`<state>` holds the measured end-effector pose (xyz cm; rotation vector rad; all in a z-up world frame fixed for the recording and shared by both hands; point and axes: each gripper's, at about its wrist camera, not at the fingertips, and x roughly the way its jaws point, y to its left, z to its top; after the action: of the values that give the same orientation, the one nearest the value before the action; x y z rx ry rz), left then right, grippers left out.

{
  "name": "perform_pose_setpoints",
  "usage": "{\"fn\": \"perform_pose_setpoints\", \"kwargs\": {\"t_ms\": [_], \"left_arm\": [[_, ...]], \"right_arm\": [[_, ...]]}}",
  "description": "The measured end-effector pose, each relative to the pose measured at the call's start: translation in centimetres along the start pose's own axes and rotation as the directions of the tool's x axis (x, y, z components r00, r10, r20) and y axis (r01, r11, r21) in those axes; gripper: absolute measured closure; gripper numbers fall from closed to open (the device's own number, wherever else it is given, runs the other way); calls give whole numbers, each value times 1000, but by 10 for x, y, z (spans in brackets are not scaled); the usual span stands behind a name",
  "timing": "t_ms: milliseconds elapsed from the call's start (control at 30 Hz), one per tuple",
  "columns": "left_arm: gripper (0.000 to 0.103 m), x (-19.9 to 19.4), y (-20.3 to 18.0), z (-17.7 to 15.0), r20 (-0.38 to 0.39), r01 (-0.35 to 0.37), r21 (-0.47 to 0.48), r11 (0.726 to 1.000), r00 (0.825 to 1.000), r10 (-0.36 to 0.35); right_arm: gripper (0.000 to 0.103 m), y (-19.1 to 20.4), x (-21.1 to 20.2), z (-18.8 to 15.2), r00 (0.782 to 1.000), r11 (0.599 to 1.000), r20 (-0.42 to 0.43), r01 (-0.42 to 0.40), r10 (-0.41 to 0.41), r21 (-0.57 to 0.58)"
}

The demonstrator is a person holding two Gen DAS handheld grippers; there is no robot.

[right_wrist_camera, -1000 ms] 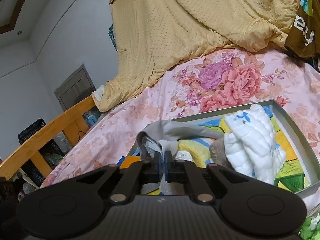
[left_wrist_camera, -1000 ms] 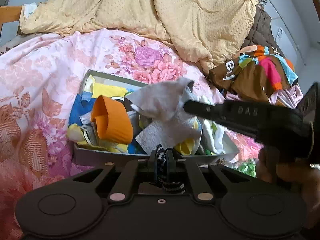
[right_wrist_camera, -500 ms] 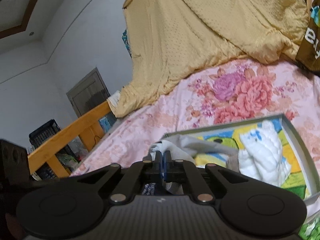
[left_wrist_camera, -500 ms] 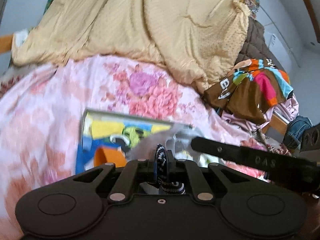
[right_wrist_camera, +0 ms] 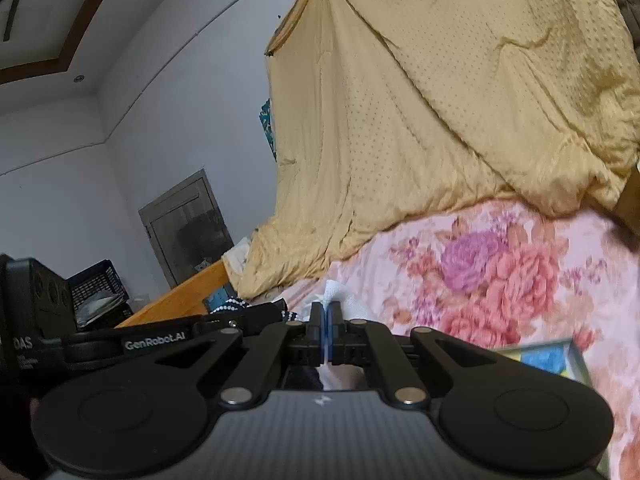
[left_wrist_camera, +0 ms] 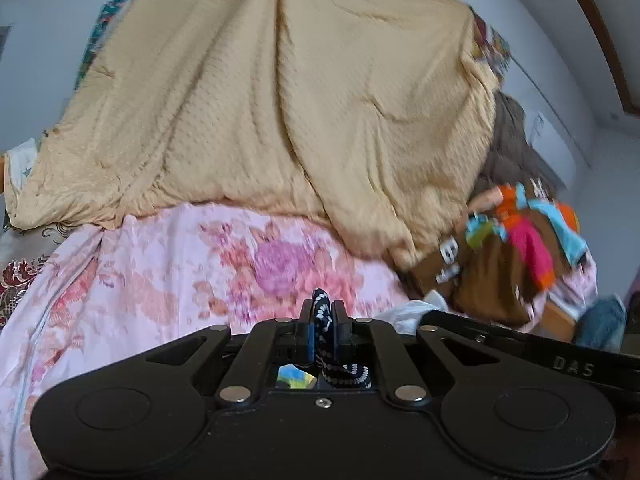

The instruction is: Organize soft objects

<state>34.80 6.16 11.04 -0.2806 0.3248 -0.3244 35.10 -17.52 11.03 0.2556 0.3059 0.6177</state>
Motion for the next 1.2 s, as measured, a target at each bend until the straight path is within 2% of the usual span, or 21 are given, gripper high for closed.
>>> {"fn": "perform_pose_setpoints", "kwargs": {"t_ms": [133,367,600,833,1200], "left_arm": [[96,25,10,3,31,-21,-37,999,999,22],[95,82,20,-14,-6,-79,-37,996,997,79],[95,124,35,-35,-41,-148,-62,987,988,145],[95,155,51,-53,-101,-210,-102,972,975,199],[94,176,58,-75,-220,-239,-95,966,952,214]], "right_arm": [[102,-12,20,10,1000,1000,1,9,-9,11],[102,-41,66,2,998,998,-44,54,-53,29],[102,-64,98,-17,987,993,-112,118,-114,26],[102,-82,118,-33,971,983,-164,180,-173,34],[101,-97,133,-50,939,967,-245,254,-240,27]]}}
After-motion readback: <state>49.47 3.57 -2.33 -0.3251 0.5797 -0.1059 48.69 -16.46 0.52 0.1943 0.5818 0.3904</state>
